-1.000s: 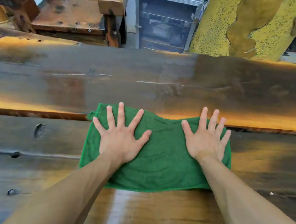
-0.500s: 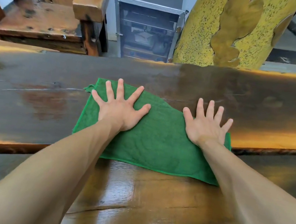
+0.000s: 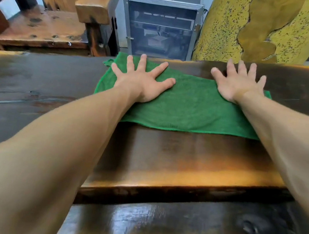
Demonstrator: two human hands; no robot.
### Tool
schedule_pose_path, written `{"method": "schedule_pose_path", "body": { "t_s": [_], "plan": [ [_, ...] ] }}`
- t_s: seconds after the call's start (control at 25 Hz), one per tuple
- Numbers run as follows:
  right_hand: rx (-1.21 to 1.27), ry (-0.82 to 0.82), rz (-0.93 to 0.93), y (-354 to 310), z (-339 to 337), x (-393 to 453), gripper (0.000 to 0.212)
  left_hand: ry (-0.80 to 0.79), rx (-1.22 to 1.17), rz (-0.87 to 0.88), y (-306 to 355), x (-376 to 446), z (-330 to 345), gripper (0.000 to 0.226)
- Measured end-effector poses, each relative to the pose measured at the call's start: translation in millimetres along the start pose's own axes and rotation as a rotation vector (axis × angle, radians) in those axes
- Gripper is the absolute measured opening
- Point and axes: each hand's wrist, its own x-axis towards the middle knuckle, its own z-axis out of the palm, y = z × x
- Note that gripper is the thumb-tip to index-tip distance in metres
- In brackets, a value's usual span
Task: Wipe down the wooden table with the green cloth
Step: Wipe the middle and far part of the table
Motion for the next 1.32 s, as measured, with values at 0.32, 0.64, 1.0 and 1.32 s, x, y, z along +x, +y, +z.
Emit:
{"method": "schedule_pose_path", "body": {
  "t_s": [0.32, 0.64, 1.0, 1.32],
  "plan": [
    [-0.090, 0.423, -0.041, -7, 1, 40, 0.068, 0.051, -0.020, 0.047, 12, 50, 0, 0.069],
    [-0.058, 0.551, -0.040, -7, 4, -22, 0.054, 0.019, -0.030, 0.004, 16, 5, 6, 0.071],
    [-0.030, -0.042, -0.110, 17, 16, -178, 0.081, -0.026, -0.013, 0.014, 16, -165, 30, 0.076],
    [-0.082, -0.137, -0.069, 34, 13, -326, 0.089, -0.037, -0.003, -0.011, 11, -310, 48, 0.088]
  ]
}}
